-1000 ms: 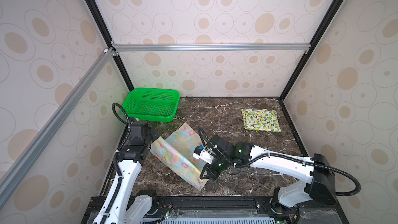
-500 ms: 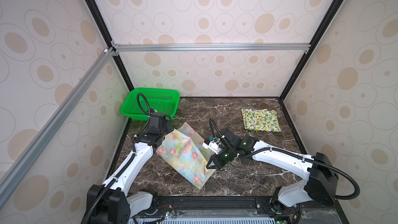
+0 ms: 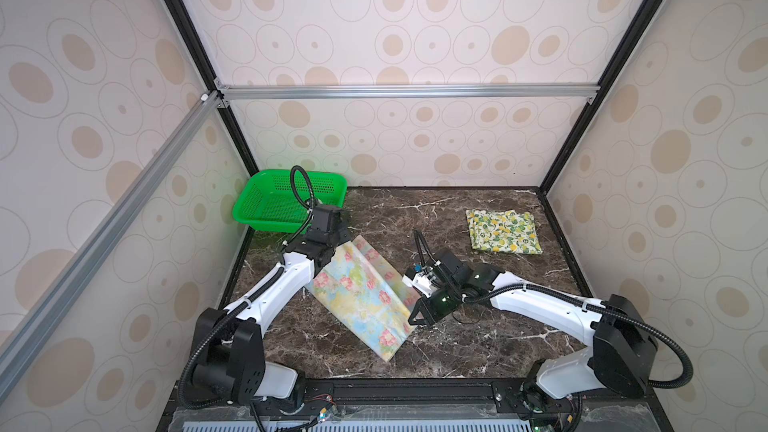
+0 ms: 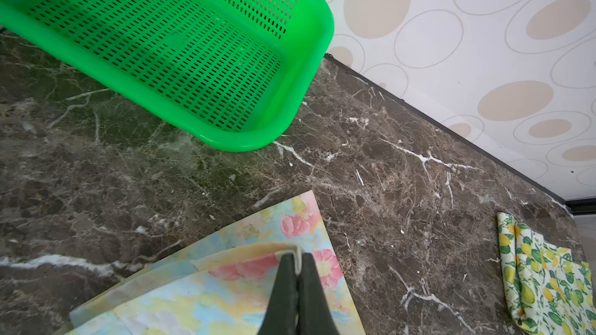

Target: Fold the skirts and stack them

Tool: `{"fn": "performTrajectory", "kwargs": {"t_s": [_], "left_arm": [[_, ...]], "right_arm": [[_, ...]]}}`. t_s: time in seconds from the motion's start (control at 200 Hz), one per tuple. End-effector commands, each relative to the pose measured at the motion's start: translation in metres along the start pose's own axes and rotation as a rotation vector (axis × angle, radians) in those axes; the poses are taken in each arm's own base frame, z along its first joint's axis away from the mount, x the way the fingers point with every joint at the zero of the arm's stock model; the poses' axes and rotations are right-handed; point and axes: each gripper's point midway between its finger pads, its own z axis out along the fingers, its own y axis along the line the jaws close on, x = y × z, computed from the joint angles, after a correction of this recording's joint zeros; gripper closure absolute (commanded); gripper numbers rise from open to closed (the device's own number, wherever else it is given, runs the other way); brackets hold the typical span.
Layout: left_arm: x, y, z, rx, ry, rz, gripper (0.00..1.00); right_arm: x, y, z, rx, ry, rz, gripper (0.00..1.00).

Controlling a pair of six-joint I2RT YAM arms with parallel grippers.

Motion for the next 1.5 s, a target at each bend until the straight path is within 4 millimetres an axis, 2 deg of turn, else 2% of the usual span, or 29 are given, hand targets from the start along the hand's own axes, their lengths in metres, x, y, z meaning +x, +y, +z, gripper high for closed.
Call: {"fn": "performTrajectory", "kwargs": {"t_s": [0.0,0.17,0.62,0.825,1.28,1.495], "left_arm": [[-0.027,-0.022,0.003,0.024,-0.077,0.003,1.00],[-0.021,-0.024,0.022,0.003,-0.061,0.015,1.00],[0.000,-0.028,0.065,-0.011,-0.010,0.037,1.00],[0.003,-0.027,0.075,-0.023,-0.007,0.050,1.00],[-0.006,-0.046,0.085,0.013,-0.016,0.051,1.00],[0.001,-0.048,0.097,0.008,0.004,0.058,1.00]], "right_arm": [[0.002,-0.009,-0.007,0.023,-0.012,0.007,1.00],[-0.002,-0.021,-0.009,0.046,-0.017,0.036,1.00],[0.001,-0.052,0.005,0.119,0.035,0.114,1.00],[0.001,-0.063,0.007,0.179,0.058,0.118,1.00],[-0.003,-0.072,0.001,0.254,0.065,0.101,1.00],[-0.001,-0.079,0.004,0.265,0.077,0.117,1.00]]}}
